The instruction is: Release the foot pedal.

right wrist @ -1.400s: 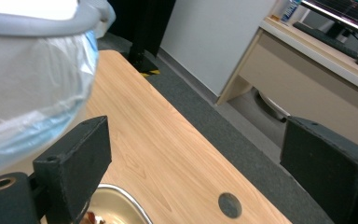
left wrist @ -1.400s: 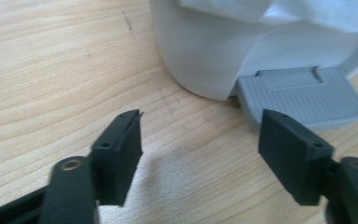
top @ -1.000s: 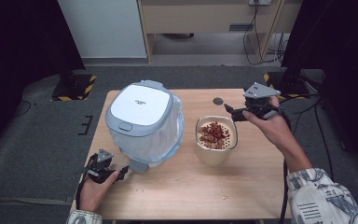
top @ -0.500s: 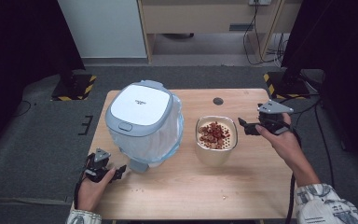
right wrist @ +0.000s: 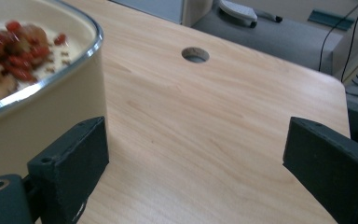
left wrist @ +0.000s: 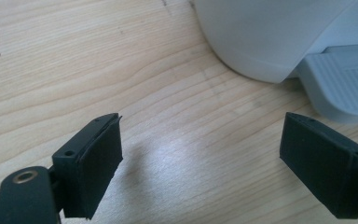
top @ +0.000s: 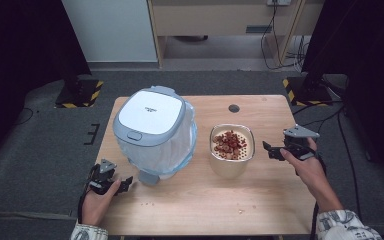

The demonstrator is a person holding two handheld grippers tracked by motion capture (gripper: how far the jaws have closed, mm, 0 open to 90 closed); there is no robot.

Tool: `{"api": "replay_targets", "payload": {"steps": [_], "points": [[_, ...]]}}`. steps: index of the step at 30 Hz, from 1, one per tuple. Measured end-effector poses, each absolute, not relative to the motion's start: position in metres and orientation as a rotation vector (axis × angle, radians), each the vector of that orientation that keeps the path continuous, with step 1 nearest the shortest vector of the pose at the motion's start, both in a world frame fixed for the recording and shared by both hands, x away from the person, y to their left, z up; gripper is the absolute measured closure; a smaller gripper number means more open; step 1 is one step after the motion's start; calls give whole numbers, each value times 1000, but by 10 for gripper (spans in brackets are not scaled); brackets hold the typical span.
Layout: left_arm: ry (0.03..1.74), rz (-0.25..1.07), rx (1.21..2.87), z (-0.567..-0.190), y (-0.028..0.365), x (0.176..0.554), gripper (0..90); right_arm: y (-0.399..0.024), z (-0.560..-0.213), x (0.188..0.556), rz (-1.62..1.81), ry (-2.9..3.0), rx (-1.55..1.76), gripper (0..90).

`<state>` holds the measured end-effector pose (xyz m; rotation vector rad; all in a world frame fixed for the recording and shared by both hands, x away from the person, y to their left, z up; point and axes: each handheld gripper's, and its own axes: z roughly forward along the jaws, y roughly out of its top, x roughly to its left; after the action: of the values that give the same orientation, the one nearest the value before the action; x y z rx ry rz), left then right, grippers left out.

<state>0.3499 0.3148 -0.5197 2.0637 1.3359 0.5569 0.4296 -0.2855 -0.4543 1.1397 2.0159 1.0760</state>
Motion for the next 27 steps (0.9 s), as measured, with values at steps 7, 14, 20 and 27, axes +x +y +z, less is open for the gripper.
{"api": "replay_targets", "payload": {"steps": [7,14,20,27], "points": [[1351,559,2090,-524,317,352,122,-294,-476,425,1051,2012,1233,75],[1360,548,2097,-527,317,354,112,-299,-499,424,980,2026,1356,82],[1361,534,2071,-530,319,354,86,-296,-516,423,911,2045,1421,81],[1347,541,2060,-533,318,354,53,-288,-536,421,819,2085,1442,65]]}}
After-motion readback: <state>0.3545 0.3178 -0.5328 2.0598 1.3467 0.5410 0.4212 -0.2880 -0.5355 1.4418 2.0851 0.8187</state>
